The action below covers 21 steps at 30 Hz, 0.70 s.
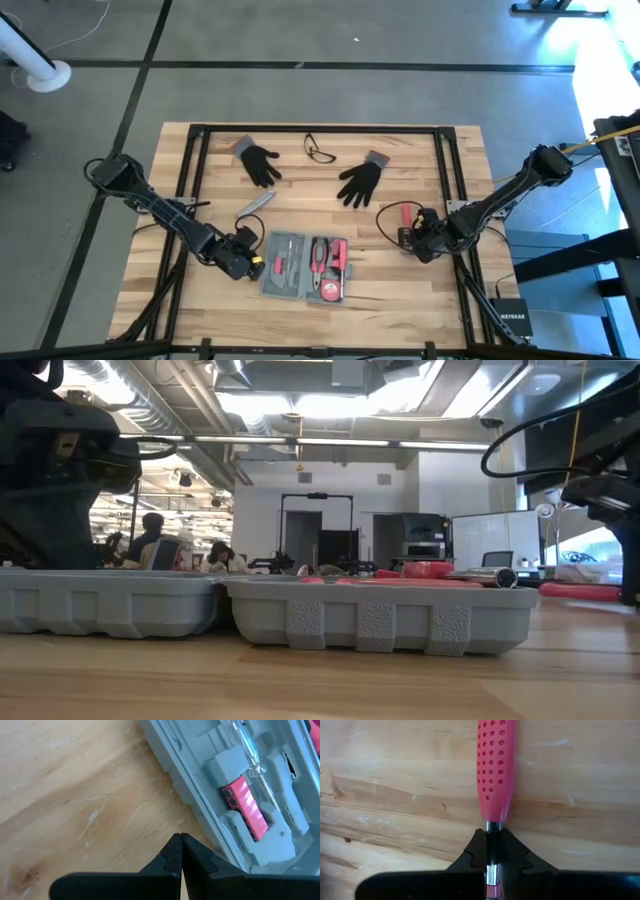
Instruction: Prefit tool cases
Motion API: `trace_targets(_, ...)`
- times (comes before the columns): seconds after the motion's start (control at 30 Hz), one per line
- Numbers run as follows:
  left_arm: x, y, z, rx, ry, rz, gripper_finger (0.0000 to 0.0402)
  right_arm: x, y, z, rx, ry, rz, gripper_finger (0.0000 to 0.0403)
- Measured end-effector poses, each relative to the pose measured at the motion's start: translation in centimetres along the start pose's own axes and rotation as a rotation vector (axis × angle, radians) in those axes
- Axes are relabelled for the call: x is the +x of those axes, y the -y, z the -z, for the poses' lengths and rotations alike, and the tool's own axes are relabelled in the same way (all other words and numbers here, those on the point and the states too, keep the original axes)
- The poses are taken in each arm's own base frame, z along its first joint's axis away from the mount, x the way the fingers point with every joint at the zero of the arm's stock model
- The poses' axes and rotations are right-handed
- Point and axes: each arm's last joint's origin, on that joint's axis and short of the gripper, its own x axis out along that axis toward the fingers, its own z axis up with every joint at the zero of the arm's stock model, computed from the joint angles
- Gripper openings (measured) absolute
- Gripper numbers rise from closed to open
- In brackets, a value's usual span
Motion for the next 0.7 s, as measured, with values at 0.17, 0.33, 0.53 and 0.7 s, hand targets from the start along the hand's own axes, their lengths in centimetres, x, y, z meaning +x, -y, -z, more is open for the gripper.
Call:
trace_targets(0.17,0.0,0.0,0.0,-0.007,0.000,0.000,0.0000,0.0,0.2,-0.1,-0.013,-0.003,0.030,0.0034)
trace_targets(0.33,0.0,0.0,0.0,-0.007,0.000,-0.003,0.0000,0.0,0.2,-0.1,-0.027,-0.006,0.030,0.0094)
trace_targets(0.53,0.0,-0.3,0.0,0.005,-0.003,-0.027,0.0000,0.0,-0.1,0.1,-0.027,-0.011,0.000,0.0138)
trace_targets(0.7,0.0,-0.3,0.0,0.010,-0.003,-0.028,0.0000,-1.1,-0.4,-0.1,-0.037,0.016,0.059,0.0145)
